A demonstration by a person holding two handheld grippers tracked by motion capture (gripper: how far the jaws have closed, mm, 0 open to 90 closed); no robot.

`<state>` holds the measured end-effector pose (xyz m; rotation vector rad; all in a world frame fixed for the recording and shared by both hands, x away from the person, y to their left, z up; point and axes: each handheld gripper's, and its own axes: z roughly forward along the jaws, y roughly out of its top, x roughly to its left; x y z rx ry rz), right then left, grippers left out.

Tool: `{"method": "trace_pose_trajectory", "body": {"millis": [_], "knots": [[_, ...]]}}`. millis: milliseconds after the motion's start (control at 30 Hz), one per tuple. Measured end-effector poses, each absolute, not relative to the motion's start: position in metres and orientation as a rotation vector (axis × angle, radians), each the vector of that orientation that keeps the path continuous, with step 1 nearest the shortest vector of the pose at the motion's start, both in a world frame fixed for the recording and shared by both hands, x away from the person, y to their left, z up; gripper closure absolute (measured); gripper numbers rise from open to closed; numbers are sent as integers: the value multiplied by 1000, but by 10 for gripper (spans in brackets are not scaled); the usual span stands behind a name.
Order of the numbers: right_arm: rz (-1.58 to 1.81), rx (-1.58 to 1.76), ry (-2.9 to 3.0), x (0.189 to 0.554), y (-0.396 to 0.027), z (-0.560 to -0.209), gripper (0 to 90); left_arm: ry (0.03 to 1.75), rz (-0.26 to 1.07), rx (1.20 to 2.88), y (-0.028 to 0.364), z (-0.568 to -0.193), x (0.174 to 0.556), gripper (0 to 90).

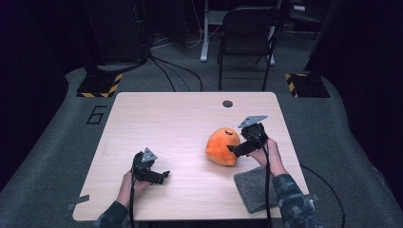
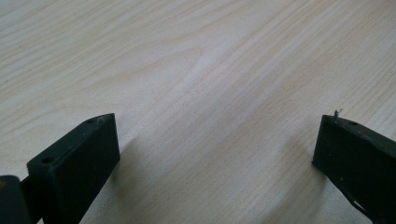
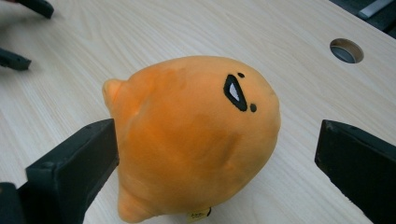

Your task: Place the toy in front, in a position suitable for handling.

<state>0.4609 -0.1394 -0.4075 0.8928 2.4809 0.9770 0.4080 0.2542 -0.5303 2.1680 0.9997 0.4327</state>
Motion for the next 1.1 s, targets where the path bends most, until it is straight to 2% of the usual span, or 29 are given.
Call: {"method": "trace_pose_trajectory", "body": {"millis": [533,633,833,1100], "knots": [[831,675,2666,490,-111,-418,5,1000,433,2168,254,-530,408,3],[769,646,2711,495,-106,-427,61,1000,433,2168,254,-530,408,3],[676,613,2742,495,-101,-441,236,1000,434,2166,254,-530,408,3],[640,609,2759,493,-106,-450,516,999,435,2166,254,-531,408,3]]}}
